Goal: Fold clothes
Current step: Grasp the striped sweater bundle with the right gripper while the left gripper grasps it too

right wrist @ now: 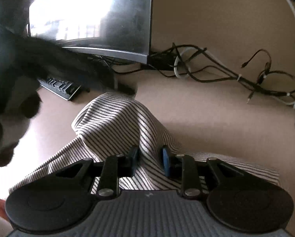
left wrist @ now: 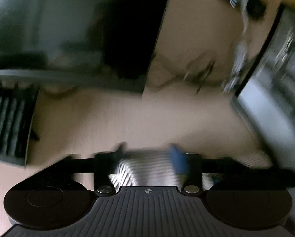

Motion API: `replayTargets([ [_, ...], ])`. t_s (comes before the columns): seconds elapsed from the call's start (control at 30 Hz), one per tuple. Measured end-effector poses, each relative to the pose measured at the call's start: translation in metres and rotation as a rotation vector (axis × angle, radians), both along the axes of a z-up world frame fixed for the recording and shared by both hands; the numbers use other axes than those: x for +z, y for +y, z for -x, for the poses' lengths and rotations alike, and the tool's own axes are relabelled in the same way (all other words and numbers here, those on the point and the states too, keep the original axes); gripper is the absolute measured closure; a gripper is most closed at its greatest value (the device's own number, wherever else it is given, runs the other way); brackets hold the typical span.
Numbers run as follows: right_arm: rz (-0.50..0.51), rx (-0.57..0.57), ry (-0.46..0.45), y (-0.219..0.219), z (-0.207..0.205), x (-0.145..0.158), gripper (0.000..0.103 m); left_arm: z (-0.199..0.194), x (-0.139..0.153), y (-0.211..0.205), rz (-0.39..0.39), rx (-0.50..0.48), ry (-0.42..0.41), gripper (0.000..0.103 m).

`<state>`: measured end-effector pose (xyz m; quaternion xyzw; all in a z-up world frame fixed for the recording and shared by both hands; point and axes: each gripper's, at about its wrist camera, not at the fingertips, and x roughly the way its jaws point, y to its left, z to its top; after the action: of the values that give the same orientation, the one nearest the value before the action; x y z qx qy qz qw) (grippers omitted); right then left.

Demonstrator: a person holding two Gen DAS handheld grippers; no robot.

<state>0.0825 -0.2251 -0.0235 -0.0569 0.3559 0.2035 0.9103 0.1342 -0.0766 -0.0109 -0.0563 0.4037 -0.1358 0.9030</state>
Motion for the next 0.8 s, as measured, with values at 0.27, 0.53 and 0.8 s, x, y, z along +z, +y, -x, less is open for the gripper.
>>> replayTargets([
  [0.27,-0.014,-0.262,-0.076,-0.063,0.032,0.024,0.063,0.015,-0.012,-0.007,-0.100,-0.062,-0.042,0.059],
  [0.53,-0.042,-0.464,0.048,-0.105,0.009,-0.010,0.044,0.016,-0.014,0.011,-0.038,-0.022,0.000,0.045],
  [0.8,-0.210,-0.497,0.174,-0.117,-0.011,-0.027,0.020,0.003,-0.023,0.028,0.035,0.046,0.084,0.019],
])
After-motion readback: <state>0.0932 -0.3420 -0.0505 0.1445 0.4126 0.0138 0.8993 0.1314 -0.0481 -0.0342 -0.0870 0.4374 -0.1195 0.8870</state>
